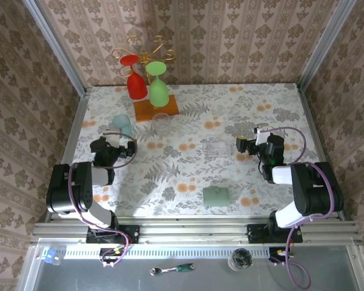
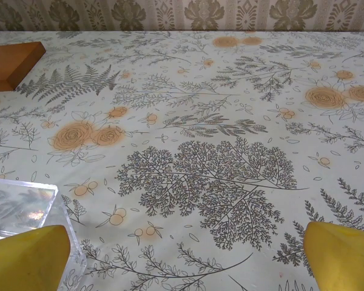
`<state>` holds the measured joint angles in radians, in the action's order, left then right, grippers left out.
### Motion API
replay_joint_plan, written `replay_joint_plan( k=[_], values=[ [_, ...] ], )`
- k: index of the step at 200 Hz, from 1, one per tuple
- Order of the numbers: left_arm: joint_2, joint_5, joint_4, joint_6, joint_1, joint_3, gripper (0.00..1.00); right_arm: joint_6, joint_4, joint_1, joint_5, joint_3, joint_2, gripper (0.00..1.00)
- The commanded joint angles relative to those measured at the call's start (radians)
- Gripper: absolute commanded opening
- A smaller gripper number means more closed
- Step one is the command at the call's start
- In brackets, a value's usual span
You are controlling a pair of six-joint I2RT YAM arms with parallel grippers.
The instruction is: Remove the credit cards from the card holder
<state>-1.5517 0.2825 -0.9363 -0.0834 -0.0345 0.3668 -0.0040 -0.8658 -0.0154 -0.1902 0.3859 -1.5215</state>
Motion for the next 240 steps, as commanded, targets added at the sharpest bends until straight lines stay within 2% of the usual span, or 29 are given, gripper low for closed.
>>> replay_joint_plan(
  k=[1,125,168,240],
  values=[
    [-0.006,0.021,-0.035,-0.02,-0.005,-0.002,1.0,-0.015,-0.036,-0.006,-0.014,-0.007,-0.005,1.0],
    [-0.006,0.017,-0.039,-0.019,-0.005,-0.004,1.0,-0.013,-0.036,-0.009,-0.018,-0.006,-0.005,1.0],
    [-0.006,-0.147,-0.013,0.038,-0.006,0.008,1.0,-0.009,-0.032,-0.011,-0.02,-0.004,-0.006,1.0],
    [-0.004,-0.16,-0.004,0.037,-0.002,0.014,1.0,-0.008,-0.031,-0.014,-0.022,-0.004,-0.006,1.0]
  ],
)
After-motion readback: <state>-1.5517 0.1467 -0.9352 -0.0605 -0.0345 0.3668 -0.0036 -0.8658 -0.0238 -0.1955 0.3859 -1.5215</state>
